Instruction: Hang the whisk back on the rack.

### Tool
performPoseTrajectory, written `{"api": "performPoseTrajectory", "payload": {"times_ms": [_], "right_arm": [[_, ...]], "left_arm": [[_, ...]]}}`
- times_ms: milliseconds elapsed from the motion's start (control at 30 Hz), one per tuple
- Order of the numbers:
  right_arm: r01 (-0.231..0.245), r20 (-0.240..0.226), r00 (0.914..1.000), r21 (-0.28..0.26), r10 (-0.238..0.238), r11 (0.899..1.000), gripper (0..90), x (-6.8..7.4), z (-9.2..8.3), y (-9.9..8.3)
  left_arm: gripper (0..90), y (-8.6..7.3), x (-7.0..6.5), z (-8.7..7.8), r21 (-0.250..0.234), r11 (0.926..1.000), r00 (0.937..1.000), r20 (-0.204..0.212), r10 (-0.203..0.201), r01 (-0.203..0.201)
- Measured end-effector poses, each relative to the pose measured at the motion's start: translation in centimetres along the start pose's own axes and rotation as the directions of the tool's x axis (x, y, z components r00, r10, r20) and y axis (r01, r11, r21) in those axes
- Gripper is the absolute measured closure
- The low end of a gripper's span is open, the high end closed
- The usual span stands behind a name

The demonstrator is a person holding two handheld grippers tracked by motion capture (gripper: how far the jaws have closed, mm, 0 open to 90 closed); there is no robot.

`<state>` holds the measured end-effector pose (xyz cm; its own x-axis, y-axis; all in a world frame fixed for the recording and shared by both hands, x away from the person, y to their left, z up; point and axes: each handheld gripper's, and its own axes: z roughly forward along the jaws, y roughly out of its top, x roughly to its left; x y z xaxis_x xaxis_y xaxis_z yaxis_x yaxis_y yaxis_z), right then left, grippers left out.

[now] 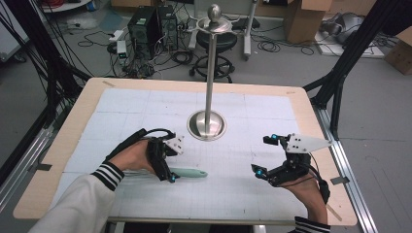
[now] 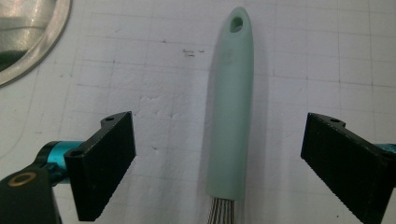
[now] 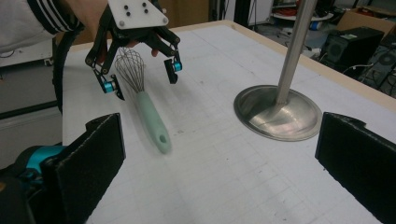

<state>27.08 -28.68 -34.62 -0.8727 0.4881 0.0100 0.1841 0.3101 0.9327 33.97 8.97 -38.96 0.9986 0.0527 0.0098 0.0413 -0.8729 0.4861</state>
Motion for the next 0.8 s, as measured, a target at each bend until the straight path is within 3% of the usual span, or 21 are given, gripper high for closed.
{"api": "performPoseTrajectory", "payload": {"times_ms": [267,333,800], "right_arm": [[-0.002,-0.006,1.0,0.005,0.002,1.0,0.5,0.1,0.1,0.0],[0.0,-0.007,1.0,0.002,0.0,1.0,0.5,0.1,0.1,0.0],[-0.004,-0.01,0.9999,0.005,0.005,1.0,0.5,0.0,0.2,-0.1]], "left_arm": [[18.0,0.1,0.2,1.0,0.045,0.9989,0.9997,0.024,0.008,-0.009],[23.3,0.1,0.3,1.2,0.054,0.9984,0.9996,0.026,0.012,-0.014],[41.4,0.3,0.5,1.9,0.104,0.9945,0.9982,0.06,-0.004,-0.002]]}}
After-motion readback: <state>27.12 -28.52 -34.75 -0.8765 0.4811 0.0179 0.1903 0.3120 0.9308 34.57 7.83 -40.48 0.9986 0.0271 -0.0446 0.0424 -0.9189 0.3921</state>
